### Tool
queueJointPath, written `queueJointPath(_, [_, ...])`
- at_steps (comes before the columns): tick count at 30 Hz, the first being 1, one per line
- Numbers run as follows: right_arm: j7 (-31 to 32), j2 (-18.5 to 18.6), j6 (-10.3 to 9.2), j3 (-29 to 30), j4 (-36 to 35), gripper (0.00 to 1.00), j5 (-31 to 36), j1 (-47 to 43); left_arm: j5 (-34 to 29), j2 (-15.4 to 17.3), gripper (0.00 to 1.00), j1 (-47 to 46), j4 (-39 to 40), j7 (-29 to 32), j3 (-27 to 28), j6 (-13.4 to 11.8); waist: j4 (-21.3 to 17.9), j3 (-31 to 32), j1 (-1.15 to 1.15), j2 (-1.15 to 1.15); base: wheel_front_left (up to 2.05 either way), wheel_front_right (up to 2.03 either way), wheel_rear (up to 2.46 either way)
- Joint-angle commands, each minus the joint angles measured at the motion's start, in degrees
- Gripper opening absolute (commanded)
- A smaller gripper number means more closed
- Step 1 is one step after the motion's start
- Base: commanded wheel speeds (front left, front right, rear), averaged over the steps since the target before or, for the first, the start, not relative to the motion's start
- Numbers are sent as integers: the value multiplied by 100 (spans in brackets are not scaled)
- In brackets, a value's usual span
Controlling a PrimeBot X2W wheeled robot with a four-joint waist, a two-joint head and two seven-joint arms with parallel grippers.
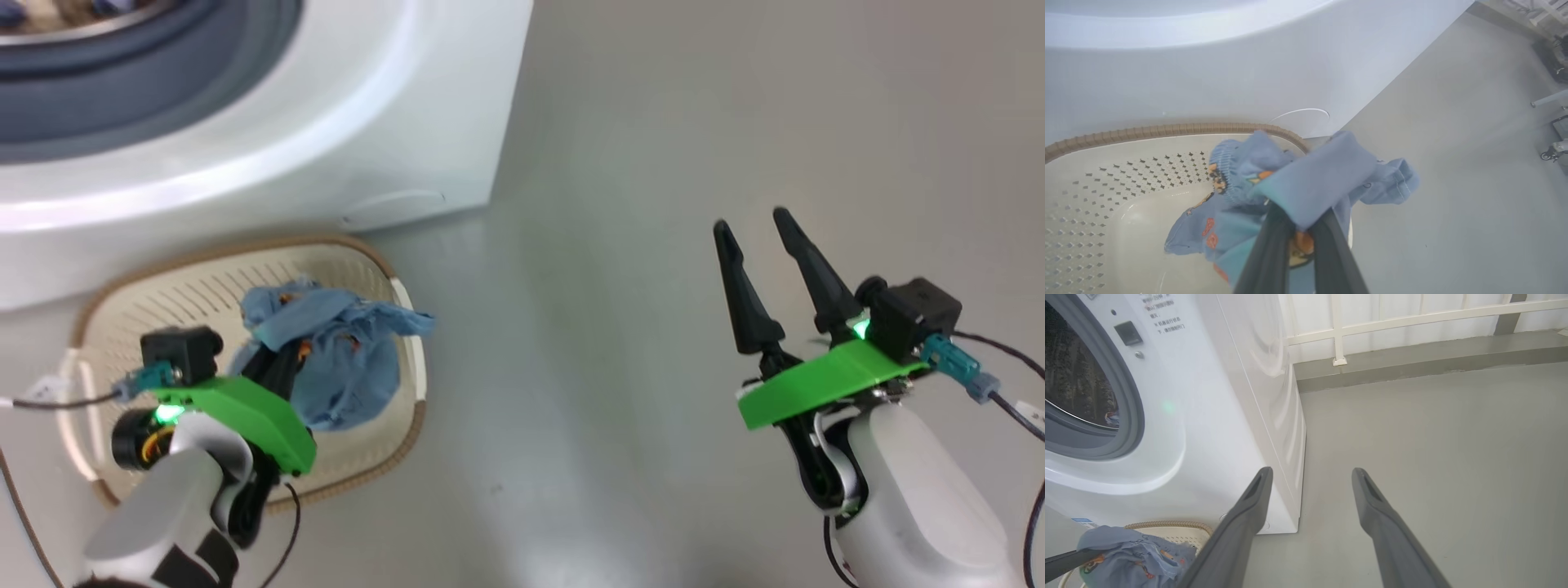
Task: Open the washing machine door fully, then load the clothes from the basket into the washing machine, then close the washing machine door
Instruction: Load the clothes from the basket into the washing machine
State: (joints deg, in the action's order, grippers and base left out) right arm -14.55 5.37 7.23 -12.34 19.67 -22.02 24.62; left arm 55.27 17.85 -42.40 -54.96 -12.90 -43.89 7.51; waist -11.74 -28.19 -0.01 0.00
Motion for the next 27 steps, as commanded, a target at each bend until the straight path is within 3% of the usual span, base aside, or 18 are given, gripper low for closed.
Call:
queueJointPath(1, [-45, 57, 25, -45, -83, 100, -117, -202, 70, 164, 0, 169, 154, -114, 136, -2, 295, 711, 1, 0, 0, 0, 0])
queueJointPath(11, [-45, 210, 25, 16, 2, 100, -207, -629, -39, 257, 0, 705, 1020, -207, 729, -60, 545, 1526, 1, 0, 0, 0, 0])
queueJointPath(21, [-45, 407, 25, -4, 91, 100, -281, -969, -733, 296, 0, 1620, 2757, -209, 1442, -584, 978, 2164, 1, 0, 0, 0, 0])
queueJointPath(27, [-45, 523, 25, -18, 150, 100, -352, -1172, -990, 445, 0, 2227, 3840, -209, 1705, -1077, 1101, 2525, 1, 0, 0, 0, 0])
